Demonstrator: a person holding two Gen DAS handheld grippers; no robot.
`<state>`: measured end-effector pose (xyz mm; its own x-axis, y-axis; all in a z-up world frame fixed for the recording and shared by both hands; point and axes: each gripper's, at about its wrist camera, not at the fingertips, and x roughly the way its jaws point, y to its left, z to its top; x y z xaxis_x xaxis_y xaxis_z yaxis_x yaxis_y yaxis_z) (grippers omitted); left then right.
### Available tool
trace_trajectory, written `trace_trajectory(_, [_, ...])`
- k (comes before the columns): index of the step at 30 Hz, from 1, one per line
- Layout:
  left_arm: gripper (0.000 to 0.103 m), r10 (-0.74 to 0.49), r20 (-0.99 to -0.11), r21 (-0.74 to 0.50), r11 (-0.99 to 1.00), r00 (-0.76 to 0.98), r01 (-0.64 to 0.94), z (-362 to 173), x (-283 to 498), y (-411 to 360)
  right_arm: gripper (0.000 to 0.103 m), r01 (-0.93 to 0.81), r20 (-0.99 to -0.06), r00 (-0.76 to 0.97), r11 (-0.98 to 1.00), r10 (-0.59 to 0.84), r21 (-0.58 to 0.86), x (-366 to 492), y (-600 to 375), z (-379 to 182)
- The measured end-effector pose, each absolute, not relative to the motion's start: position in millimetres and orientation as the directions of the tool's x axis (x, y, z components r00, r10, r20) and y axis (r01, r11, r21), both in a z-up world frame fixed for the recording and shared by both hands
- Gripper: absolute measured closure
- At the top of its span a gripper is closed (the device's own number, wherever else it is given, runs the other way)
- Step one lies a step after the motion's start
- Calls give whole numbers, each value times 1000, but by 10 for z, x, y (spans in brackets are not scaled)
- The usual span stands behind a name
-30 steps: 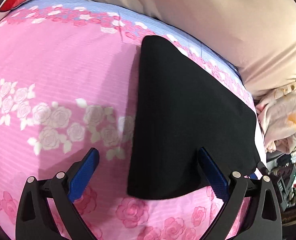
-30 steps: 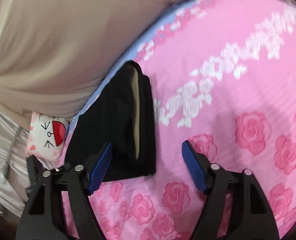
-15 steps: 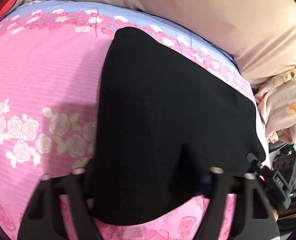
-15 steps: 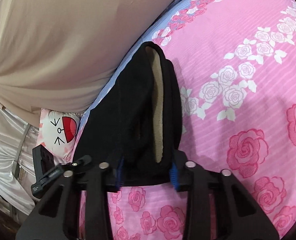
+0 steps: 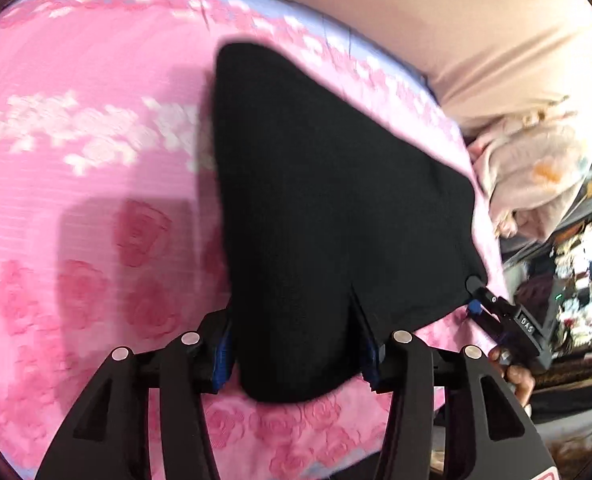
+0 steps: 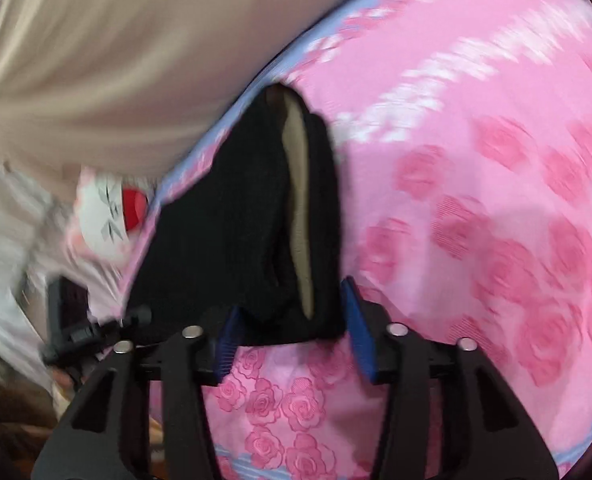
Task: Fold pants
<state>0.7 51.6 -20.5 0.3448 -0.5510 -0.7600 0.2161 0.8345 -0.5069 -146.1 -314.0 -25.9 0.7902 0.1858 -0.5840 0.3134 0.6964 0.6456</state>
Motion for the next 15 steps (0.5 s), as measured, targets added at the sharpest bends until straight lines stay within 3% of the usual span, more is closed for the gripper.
trace_trajectory(3, [58,-382,-715,-328,923,585,203,343,-107,718,56,362,-542,838,804,-60,472,-1588,-3096,252])
trace_trajectory(5, [56,-280,-638,-206,960,717,190,705,-152,771,56,347,-474,871,847,-131,403,-1524,-3020,577])
trace_trajectory(7, [56,-270,-601,-179,963,752,202,873,-27,698,68,268,-455,888,886,-75,378,-1271,-2911,733])
trace_trajectory(9, [56,-331,-618,-211,944,713,255,823,272,456,69,203,-465,885,912,-16,356,-927,-2775,768])
trace_trajectory(13, [56,-368,-764,-266,928,530,261,227,824,-59,71,105,-561,816,921,136,376,-97,-2469,449])
trace_trajectory(15, [55,-354,-803,-271,933,480,236,-68,1015,-208,71,121,-621,772,928,137,354,187,-2414,232])
